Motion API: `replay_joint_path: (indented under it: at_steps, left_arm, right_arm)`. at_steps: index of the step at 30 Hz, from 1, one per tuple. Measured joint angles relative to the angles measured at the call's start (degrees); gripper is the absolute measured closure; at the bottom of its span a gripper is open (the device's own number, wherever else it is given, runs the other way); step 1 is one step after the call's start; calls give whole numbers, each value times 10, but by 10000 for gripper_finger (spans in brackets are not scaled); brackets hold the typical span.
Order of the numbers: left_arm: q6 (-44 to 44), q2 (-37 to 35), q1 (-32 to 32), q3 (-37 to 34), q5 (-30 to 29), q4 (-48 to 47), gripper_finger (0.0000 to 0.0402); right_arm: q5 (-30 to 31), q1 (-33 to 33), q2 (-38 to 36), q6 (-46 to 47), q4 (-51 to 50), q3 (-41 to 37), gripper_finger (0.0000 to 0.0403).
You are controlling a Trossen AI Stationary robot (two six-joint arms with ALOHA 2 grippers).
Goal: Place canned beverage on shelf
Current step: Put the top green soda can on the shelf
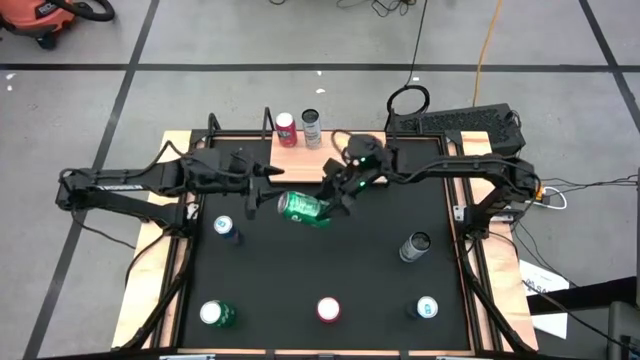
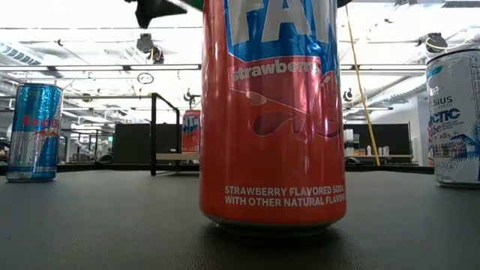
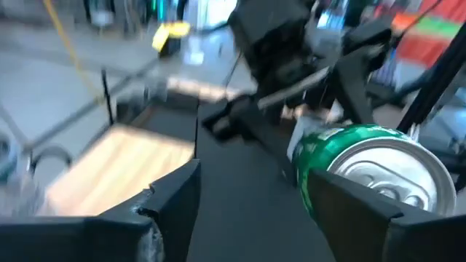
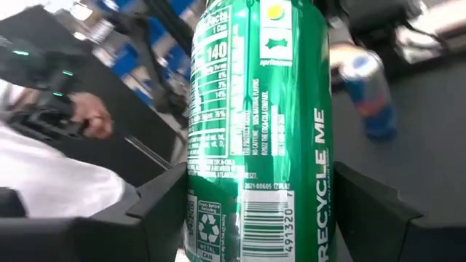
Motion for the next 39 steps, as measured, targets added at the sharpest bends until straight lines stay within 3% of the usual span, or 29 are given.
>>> replay_joint_path:
  at_steps: [8,11,21,25,33,39]
  left_arm:
    - [19,-16,-4,0,13,152,35]
    - [20,-24,-1,0,52,170,9]
    - [-7,-38,4,0,84,176,4]
    - [-15,11,3,-1,97,194,4]
    - [-15,70,-3,-1,134,333,4]
    - [-16,76,-3,-1,162,331,4]
  right_arm:
    - [-22,-13,-22,56,57,0,129]
    - [-33,-14,-23,74,91,0,129]
    - [-67,-18,-24,157,236,0,129]
    - [-81,-21,-24,157,237,0,129]
    - [-81,-23,-27,159,247,2,129]
    - [-51,-24,-21,165,242,1,129]
